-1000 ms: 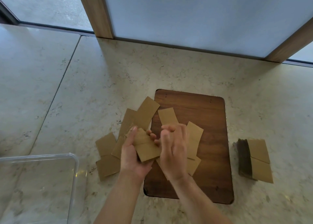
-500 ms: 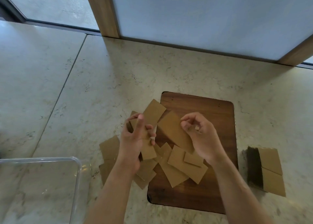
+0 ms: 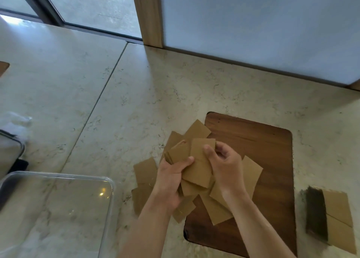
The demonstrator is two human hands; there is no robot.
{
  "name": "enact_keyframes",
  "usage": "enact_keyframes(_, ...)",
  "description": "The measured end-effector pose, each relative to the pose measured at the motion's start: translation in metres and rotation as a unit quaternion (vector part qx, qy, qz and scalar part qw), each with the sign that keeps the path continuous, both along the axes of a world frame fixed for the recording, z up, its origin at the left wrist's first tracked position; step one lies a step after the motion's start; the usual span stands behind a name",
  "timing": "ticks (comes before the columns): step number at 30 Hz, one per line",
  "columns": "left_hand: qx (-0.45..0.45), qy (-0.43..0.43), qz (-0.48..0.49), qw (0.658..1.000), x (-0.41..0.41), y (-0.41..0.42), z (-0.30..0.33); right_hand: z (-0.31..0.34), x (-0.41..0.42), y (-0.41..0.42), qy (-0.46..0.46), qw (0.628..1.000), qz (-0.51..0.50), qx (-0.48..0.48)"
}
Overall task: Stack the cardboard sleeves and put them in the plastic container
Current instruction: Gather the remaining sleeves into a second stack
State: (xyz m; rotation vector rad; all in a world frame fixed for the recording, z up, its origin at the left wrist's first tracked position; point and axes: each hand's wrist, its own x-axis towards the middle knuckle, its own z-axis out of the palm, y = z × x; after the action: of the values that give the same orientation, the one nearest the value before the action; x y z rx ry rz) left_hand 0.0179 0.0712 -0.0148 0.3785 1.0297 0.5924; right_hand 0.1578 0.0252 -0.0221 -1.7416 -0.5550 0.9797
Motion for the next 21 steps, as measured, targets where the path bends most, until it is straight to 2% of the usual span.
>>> enact_keyframes(3,-0.033,-0.013,-0.023,0.999,-0.002,0.0,-0.002,-0.004,-0.013,0.015,-0.067,0.996,0.065,0.001)
enact_keyframes(6,-0.036,-0.067,0.028,0.997,-0.015,0.012,-0.009,-0.008,-0.012,0.03,-0.15,0.987,0.051,-0.011)
enact_keyframes(8,-0.01,-0.123,0.077,0.989,-0.026,0.021,-0.013,-0.016,-0.002,0.04,-0.273,0.955,0.055,-0.103)
enact_keyframes(10,0.011,-0.131,0.098,0.986,-0.035,0.027,-0.015,-0.022,0.002,0.05,-0.361,0.901,0.119,-0.211)
enact_keyframes(11,0.013,-0.128,0.103,0.986,-0.039,0.029,-0.015,-0.026,0.003,0.053,-0.379,0.887,0.138,-0.226)
enact_keyframes(12,0.013,-0.128,0.109,0.986,-0.042,0.031,-0.014,-0.026,0.006,0.057,-0.379,0.89,0.136,-0.216)
enact_keyframes(14,0.004,-0.11,0.134,0.985,-0.045,0.034,-0.013,-0.024,0.018,0.06,-0.335,0.926,0.075,-0.157)
enact_keyframes(16,0.0,-0.051,0.152,0.987,-0.049,0.036,-0.012,-0.017,0.031,0.058,-0.213,0.973,-0.04,-0.081)
enact_keyframes(18,0.005,-0.003,0.139,0.99,-0.052,0.037,-0.012,-0.005,0.037,0.05,-0.094,0.987,-0.133,0.004)
enact_keyframes(19,0.013,0.01,0.116,0.993,-0.053,0.035,-0.013,0.002,0.035,0.045,-0.057,0.991,-0.121,0.032)
enact_keyframes(21,0.015,0.004,0.052,0.999,-0.051,0.031,-0.01,0.011,0.022,0.035,0.03,0.998,0.008,0.055)
